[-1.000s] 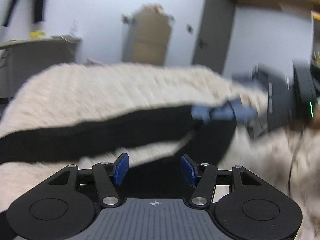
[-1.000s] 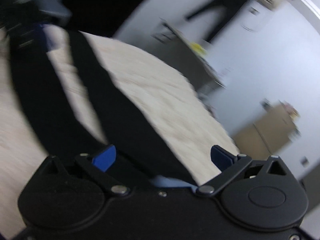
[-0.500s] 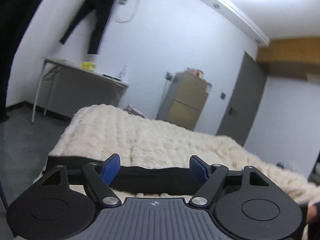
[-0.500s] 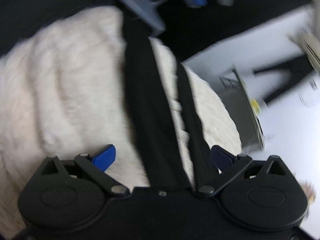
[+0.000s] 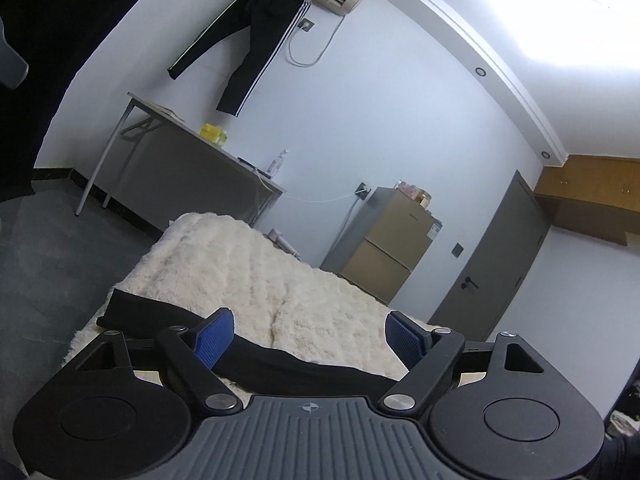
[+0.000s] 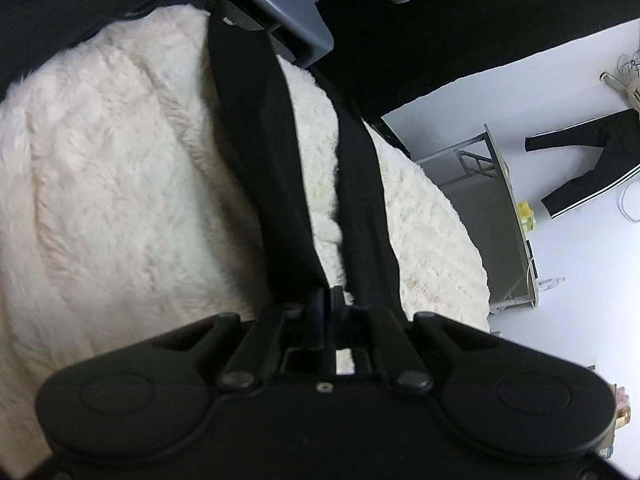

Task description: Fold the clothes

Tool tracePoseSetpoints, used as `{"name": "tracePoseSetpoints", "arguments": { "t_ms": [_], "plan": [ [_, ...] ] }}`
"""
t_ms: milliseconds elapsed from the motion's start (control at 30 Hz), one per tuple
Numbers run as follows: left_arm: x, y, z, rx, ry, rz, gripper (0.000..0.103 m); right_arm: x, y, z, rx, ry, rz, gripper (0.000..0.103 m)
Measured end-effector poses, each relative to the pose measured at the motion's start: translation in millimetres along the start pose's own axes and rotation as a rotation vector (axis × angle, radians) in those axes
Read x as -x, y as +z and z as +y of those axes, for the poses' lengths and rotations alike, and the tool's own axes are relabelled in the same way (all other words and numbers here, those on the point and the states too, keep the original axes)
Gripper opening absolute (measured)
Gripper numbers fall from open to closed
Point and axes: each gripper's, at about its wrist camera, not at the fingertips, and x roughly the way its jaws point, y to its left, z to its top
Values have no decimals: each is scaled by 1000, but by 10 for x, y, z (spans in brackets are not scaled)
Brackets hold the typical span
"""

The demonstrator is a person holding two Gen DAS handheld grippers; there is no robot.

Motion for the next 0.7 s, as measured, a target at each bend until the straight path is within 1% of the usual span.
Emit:
{"name": "tracePoseSetpoints", "arguments": {
  "t_ms": [167,267,367,433,500,533,567,633,667,700],
  "plan": [
    [30,-2,29,12,-11,-4,79,-133,40,-298,-33,-33,14,1],
    [13,-2,53,20,-12,3,79,-347,71,-616,-61,-51,23,1],
    [9,-8,70,26,-11,3,79,-655,39,-909,-81,-40,57,1],
    [5,-15,72,26,-10,0,79,-935,-8,-1147,-85,-26,91,1],
    [9,-26,69,23,-8,-1,79,-1107,-25,-1263,-85,-15,112,1],
    [13,-32,67,22,-9,1,79,-1245,-54,-1312,-84,-10,140,2],
    [11,-34,67,21,-8,2,79,-1362,-84,-1322,-84,-11,176,6],
    [5,-34,67,20,-6,4,79,-1568,-137,-1319,-79,-21,250,40],
    [2,-34,66,20,-6,6,80,-1624,-155,-1278,-68,-41,287,45],
    [-5,-37,65,20,-3,11,80,-1644,-174,-1240,-67,-84,307,53]
  ]
}}
